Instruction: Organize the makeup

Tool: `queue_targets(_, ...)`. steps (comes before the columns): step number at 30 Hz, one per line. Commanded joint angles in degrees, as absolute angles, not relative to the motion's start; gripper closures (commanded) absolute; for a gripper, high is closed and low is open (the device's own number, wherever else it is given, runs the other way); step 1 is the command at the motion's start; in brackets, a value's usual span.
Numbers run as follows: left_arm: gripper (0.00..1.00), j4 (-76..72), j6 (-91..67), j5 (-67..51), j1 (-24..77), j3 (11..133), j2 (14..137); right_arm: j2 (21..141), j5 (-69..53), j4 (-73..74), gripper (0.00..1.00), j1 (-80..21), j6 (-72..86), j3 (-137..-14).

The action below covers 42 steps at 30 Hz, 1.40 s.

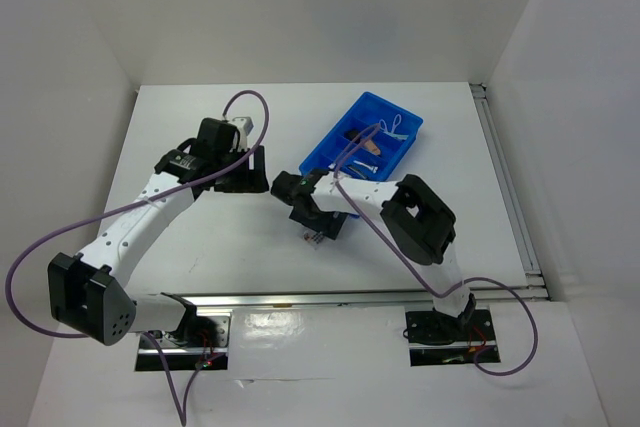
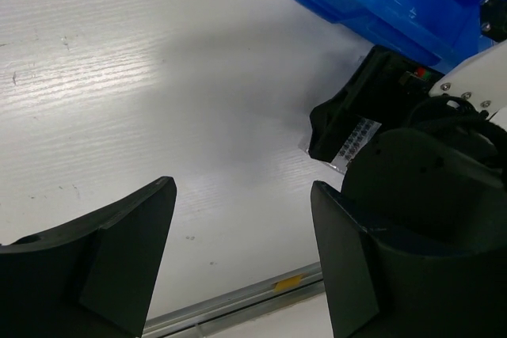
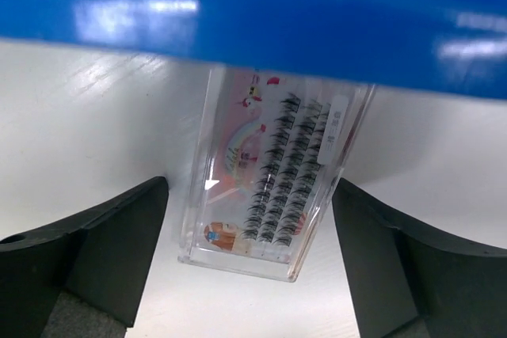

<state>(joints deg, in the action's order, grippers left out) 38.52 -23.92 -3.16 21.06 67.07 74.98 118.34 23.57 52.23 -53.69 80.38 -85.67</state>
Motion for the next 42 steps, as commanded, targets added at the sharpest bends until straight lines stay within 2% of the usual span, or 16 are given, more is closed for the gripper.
queue_targets(1,0.18,37.18,-22.76,-2.02,21.27,66.8,74.27,120.24,27.06,58.36,0.13,-55.02,85.08,-85.78)
queue_targets(2,0.18,37.18,-22.76,-2.02,21.27,66.19,74.27,119.71,27.77,57.58,0.15,-55.02,85.08,-84.91)
queue_targets(6,0.18,37.18,-22.24,-0.97,21.27,66.7,74.27,118.92,28.56,56.87,0.39,-56.16,84.03,-84.29)
queue_targets(7,0.18,37.18,-22.24,-0.44,21.27,66.71,74.27,118.31,28.56,56.34,0.43,-56.16,84.02,-83.77)
queue_targets(14,0.17,39.55,-22.24,3.59,20.75,70.92,74.27,110.5,29.79,52.29,0.52,-58.71,80.51,-80.52)
queue_targets(25,0.17,43.95,-23.91,6.59,17.14,77.78,75.94,93.0,29.88,45.0,0.58,-65.12,66.99,-78.22)
queue_targets(32,0.17,43.95,-23.91,6.59,16.61,77.78,75.94,86.49,35.5,39.38,0.58,-61.89,46.63,-78.22)
queue_targets(35,0.17,43.95,-23.91,6.59,16.61,77.78,75.94,86.48,37.87,30.27,0.57,-59.25,35.2,-77.27)
queue_targets(36,0.17,43.95,-23.91,6.59,16.61,77.78,75.94,86.48,39.97,23.45,0.57,-59.24,24.45,-75.52)
queue_targets(38,0.17,43.95,-23.91,6.59,16.61,77.78,75.94,86.48,42.09,15.86,0.57,-58.71,15.08,-72.7)
queue_targets(39,0.17,43.95,-23.91,6.59,16.61,77.78,75.94,86.48,43.75,6.95,0.57,-57.49,6.07,-68.77)
queue_targets(42,0.17,43.95,-23.91,7.12,16.61,77.78,75.94,87.01,42.11,2.2,0.57,-52.75,1.76,-67.5)
